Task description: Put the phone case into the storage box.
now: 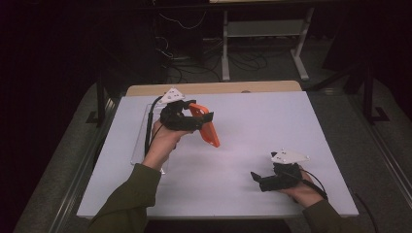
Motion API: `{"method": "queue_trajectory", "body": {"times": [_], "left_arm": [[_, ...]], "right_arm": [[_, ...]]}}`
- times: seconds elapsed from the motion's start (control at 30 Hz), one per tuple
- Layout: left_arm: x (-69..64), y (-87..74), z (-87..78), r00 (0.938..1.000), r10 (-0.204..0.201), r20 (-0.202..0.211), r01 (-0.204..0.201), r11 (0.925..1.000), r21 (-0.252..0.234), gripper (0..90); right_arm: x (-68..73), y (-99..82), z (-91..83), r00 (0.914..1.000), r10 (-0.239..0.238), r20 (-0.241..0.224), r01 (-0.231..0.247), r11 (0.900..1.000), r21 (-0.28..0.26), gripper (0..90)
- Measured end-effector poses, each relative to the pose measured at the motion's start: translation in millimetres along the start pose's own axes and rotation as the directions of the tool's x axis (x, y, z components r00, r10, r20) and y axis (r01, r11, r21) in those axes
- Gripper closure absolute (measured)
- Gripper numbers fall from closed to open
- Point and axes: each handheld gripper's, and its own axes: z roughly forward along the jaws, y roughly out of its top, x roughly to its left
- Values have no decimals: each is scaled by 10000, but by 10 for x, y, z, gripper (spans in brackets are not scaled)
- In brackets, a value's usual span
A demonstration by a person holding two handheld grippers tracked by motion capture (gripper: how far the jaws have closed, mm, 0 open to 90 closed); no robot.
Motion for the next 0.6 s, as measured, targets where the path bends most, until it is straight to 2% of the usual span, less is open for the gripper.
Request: {"method": "queue_trajectory", "body": {"times": [0.3, 0.6], "left_arm": [[84, 145, -77, 9986, 192, -489, -197, 9998, -105, 151], [224, 242, -161, 9921, 368, -1197, -389, 9991, -153, 151]], "right_arm": [[8, 3, 2, 10000, -2, 24, 2, 10000, 18, 0], [5, 1, 1, 10000, -10, 24, 9, 10000, 21, 0]]}}
